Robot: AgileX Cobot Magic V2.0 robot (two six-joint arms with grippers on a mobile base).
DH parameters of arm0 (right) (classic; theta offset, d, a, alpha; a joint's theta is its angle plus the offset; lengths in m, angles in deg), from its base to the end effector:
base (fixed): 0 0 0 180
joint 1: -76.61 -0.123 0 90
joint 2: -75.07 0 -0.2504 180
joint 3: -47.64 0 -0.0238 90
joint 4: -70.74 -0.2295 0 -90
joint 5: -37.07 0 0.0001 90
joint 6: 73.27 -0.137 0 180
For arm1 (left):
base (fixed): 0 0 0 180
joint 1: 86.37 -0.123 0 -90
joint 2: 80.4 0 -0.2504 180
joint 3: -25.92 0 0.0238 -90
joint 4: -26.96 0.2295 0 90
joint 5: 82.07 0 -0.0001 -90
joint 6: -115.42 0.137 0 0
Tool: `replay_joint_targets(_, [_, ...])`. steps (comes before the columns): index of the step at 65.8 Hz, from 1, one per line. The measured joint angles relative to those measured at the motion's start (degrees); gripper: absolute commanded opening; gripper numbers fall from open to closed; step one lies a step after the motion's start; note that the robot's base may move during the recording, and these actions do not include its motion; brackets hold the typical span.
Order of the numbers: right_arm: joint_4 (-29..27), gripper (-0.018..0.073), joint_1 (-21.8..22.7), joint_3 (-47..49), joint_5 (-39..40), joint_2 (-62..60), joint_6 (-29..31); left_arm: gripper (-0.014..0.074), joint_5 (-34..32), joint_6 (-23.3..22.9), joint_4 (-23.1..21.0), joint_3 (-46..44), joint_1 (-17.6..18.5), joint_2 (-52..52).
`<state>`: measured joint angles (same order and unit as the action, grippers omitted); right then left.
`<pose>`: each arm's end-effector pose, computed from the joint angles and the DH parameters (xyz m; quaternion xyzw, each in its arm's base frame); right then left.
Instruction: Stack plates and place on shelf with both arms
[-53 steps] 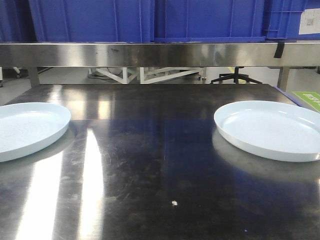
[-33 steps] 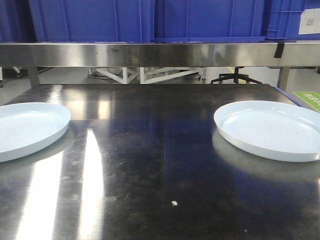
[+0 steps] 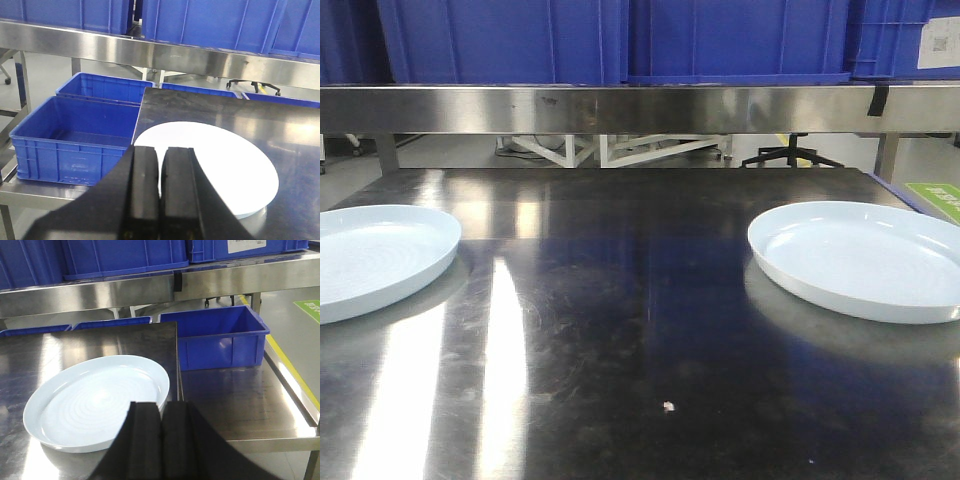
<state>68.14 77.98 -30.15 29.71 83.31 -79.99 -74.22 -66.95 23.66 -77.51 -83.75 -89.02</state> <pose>0.1162 -0.0020 0.1903 0.0657 0.7247 0.0495 0.6841 0.1158 -0.0064 0.1962 -0.0164 0.7254 -0.0524 0.6862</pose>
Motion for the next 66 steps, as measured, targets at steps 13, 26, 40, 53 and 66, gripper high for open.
replay_joint_targets(13, [0.0, 0.0055, 0.0, 0.0, 0.0, 0.0, 0.0, 0.0088, 2.5, 0.0, -0.4, -5.4, 0.0, -4.9])
replay_joint_targets(26, [0.0, 0.0055, 0.0, 0.0, 0.0, 0.0, 0.0, 0.0088, 13.4, 0.0, 4.4, -32.6, 0.0, -27.8])
replay_joint_targets(40, [0.0, 0.0055, 0.0, 0.0, 0.0, 0.0, 0.0, 0.0088, 30.6, 1.2, 7.7, -58.5, 1.1, -51.1])
replay_joint_targets(53, [0.0, 0.0055, 0.0, 0.0, 0.0, 0.0, 0.0, 0.0088, 36.2, 2.4, 7.8, -63.8, 2.0, -58.9])
replay_joint_targets(66, [0.0, 0.0055, 0.0, 0.0, 0.0, 0.0, 0.0, 0.0088, 36.0, 2.9, 7.9, -64.0, 2.0, -59.1])
